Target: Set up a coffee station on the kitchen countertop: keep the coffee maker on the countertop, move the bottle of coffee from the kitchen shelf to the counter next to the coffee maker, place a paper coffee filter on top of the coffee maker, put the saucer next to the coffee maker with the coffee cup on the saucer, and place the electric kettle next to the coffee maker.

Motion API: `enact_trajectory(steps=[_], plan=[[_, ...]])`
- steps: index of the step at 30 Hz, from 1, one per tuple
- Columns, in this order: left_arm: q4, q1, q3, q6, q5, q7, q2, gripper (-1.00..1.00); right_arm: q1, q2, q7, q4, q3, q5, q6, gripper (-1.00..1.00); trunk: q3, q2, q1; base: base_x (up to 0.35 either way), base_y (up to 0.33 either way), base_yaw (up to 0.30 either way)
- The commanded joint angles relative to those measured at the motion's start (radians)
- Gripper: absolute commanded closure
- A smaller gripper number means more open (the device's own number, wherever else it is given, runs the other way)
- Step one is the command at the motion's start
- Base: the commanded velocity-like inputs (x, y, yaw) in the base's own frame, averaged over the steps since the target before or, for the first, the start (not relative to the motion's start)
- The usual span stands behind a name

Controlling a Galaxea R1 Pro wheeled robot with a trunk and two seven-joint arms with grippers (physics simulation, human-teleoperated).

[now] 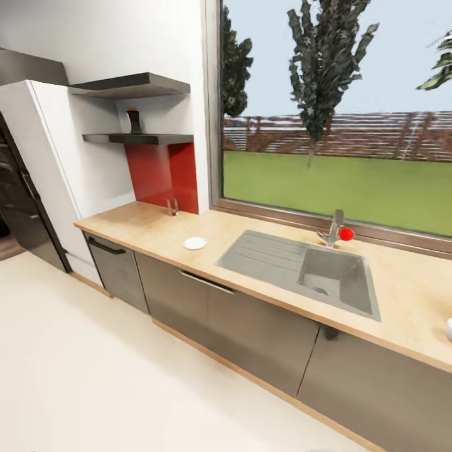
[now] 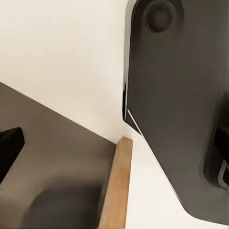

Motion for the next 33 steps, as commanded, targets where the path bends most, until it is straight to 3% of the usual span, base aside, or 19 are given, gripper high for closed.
enact_trajectory(steps=[1,33], plan=[[-0.002,0.000,0.002,-0.001,0.000,0.001,0.000,-1.00,-0.001,0.001,-0.003,-0.001,-0.007,0.010,0.004,-1.00,-0.002,-0.002,0.001,0.227,0.268,0.161],[-0.003,-0.001,0.000,-0.001,-0.001,0.001,0.000,-1.00,0.022,-0.004,-0.002,-0.001,-0.008,0.011,-0.002,-1.00,-0.003,-0.002,0.001,0.276,0.219,0.010]])
